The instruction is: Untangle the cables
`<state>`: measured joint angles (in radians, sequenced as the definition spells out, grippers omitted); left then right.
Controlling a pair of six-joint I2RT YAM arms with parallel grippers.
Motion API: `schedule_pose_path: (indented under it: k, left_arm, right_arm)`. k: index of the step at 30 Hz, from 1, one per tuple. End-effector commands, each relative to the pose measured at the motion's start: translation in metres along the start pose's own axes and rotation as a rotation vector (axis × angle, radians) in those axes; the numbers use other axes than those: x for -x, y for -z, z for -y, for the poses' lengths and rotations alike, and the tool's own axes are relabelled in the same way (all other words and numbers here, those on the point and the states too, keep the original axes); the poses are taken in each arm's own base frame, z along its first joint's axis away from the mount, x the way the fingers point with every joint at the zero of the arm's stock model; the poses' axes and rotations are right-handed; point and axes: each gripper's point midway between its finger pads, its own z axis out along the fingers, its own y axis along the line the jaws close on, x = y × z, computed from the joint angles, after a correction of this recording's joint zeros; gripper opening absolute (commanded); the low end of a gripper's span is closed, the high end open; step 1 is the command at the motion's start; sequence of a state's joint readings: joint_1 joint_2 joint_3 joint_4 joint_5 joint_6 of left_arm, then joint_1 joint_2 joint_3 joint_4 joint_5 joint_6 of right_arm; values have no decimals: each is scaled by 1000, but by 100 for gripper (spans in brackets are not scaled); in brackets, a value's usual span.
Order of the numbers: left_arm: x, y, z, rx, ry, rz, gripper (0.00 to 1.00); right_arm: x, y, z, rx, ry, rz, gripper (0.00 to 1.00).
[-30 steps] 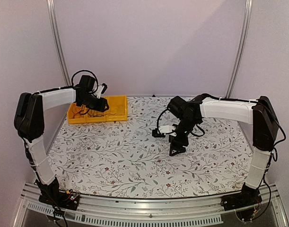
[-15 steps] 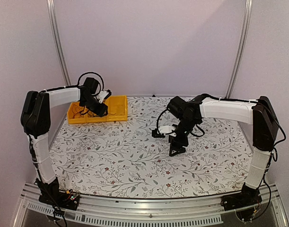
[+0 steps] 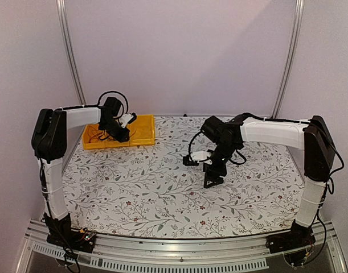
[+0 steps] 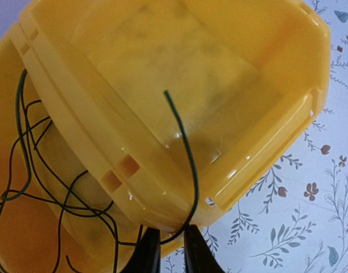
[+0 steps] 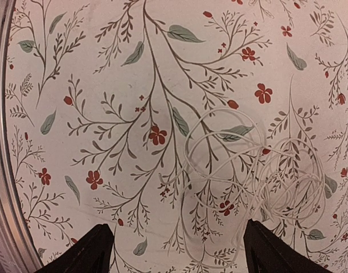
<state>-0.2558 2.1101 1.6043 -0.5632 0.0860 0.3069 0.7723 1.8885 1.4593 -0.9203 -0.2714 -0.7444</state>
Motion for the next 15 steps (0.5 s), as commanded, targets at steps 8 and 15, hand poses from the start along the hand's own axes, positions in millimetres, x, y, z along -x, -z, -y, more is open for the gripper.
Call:
schedule_pose_path:
  k: [8,15]
  left_arm:
    - [14,26,-13,43,0,66,0]
    - [18,62,-47,102,100,170,0]
  right_arm:
    - [-4,-9,-3,22,-8,-20,83]
    - [-2,-9,-2,22,-6,-17,83]
